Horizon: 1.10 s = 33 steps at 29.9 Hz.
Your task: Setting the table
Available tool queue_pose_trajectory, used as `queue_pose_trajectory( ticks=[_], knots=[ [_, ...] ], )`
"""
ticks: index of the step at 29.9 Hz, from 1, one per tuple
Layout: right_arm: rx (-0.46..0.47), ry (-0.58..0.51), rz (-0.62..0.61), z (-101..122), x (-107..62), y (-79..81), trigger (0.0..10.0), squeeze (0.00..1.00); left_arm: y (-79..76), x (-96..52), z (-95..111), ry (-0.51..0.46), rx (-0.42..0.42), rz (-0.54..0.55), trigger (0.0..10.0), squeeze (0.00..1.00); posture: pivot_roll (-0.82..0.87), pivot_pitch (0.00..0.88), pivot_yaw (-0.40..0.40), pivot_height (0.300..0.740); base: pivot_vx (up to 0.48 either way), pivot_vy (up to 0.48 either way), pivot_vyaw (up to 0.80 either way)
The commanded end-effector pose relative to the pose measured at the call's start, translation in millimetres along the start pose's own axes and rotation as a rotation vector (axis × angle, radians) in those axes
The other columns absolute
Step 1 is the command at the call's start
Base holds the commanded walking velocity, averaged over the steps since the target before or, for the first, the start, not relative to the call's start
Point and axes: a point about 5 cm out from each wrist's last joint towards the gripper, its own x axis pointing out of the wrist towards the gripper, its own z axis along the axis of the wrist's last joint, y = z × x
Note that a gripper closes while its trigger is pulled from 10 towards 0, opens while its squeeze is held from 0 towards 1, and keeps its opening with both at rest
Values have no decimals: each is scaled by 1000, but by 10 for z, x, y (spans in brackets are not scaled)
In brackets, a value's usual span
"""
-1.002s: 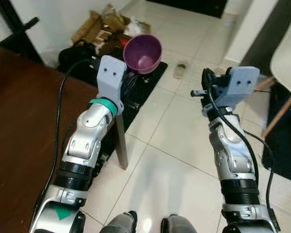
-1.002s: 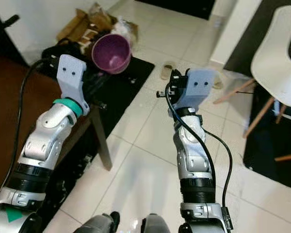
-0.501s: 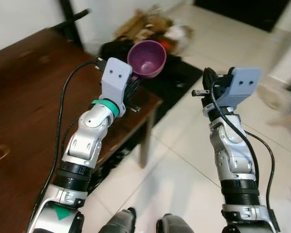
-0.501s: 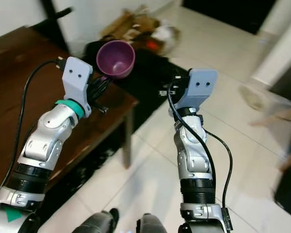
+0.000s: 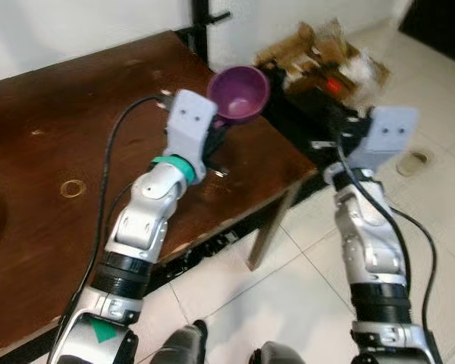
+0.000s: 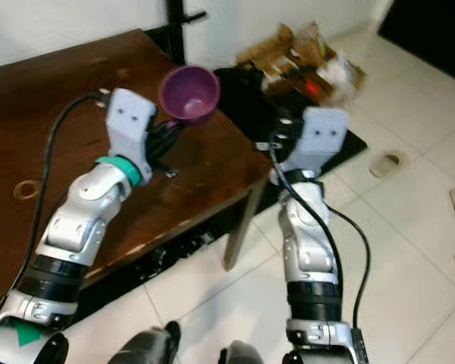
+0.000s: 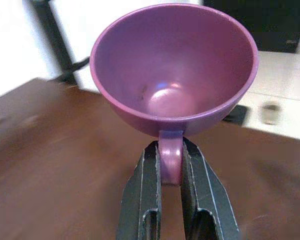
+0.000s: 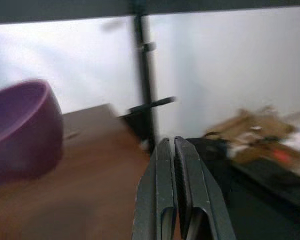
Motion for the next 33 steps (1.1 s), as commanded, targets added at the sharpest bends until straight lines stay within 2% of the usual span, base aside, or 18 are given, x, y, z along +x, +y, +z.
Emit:
queue_pose_trajectory(
  ticks=[1,8,17,27,28,33],
  knots=[
    [9,5,-8,-11,-10,-17,10000,27,-4,8,-5,8,3,6,10000,0,15,0,58,740,0,0,800],
    [10,4,-7,-10,-11,-14,10000,27,16,18,1,10,10,18,10000,0,15,0,58,740,0,0,800],
    [14,2,-8,-7,-11,-17,10000,51,145,76,29,34,72,95,10000,0,14,0,59,740,0,0,800],
    [11,7,-20,-12,-10,-31,10000,39,218,110,17,56,61,135,10000,0,14,0,57,740,0,0,800],
    [10,13,-41,-20,-5,-53,10000,0,238,126,7,65,62,148,10000,0,14,0,57,740,0,0,0],
    [12,17,-97,-25,9,-117,10000,0,280,165,-15,81,76,174,10000,0,13,0,58,740,64,0,0]
  ],
)
